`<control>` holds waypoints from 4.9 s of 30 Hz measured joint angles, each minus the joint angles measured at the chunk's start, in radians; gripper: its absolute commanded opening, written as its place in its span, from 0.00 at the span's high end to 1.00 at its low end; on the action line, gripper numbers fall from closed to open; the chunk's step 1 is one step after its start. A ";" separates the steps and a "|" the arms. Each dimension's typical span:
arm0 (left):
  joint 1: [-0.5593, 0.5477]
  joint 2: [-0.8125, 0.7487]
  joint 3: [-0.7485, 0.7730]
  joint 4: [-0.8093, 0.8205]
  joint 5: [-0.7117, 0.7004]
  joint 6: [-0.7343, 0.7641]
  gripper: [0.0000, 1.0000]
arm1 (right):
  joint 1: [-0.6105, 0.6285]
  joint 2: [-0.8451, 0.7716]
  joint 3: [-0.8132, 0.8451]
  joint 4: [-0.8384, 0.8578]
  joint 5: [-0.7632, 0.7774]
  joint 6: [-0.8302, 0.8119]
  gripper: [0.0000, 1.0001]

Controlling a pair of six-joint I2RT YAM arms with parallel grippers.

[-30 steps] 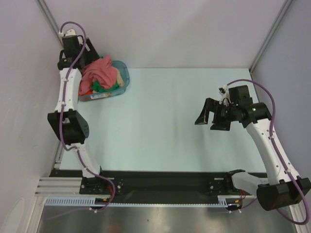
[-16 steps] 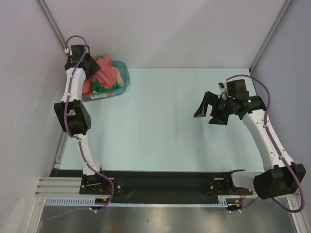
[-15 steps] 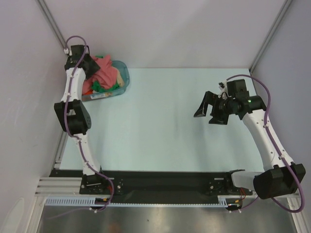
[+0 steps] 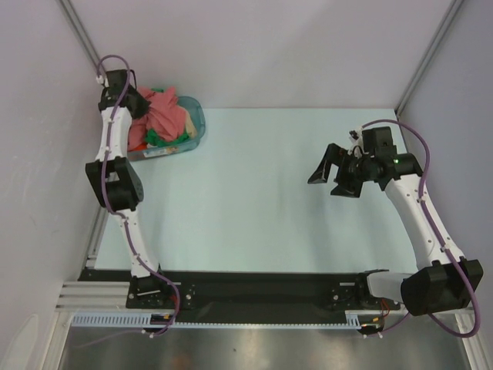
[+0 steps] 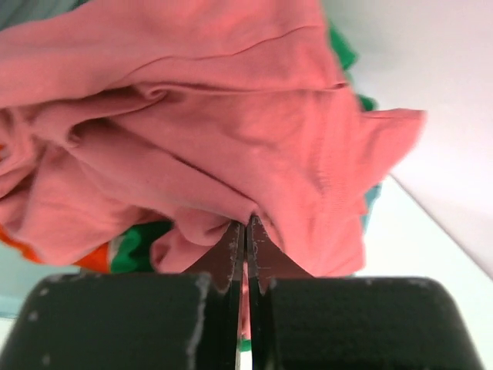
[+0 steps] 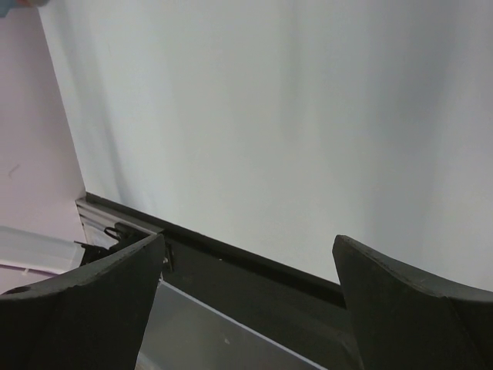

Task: Fold and stack the t-shirts
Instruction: Grab the tshirt from the pile, then move the tshirt to the center of the board, then flatten the tshirt out

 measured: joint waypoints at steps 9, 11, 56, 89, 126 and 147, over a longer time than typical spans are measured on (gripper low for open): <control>-0.018 -0.129 0.000 0.204 0.144 -0.093 1.00 | 0.001 0.000 0.000 0.016 -0.033 0.004 0.00; -0.025 -0.187 0.019 0.289 0.175 -0.128 1.00 | 0.001 0.000 0.000 0.020 -0.039 0.004 0.00; -0.614 -1.002 -0.882 0.168 0.139 0.005 0.03 | 0.190 0.024 -0.037 0.116 -0.014 0.082 0.03; -0.619 -0.524 -1.263 0.372 0.074 0.163 1.00 | 0.316 0.703 0.134 0.549 0.476 0.092 1.00; -0.590 -0.353 -0.237 -0.166 -0.359 0.366 0.22 | -0.215 0.599 0.355 -0.009 0.344 -0.078 0.37; -0.703 -1.351 -1.472 -0.160 0.045 0.089 0.23 | 0.303 0.474 0.092 0.029 0.411 -0.048 0.36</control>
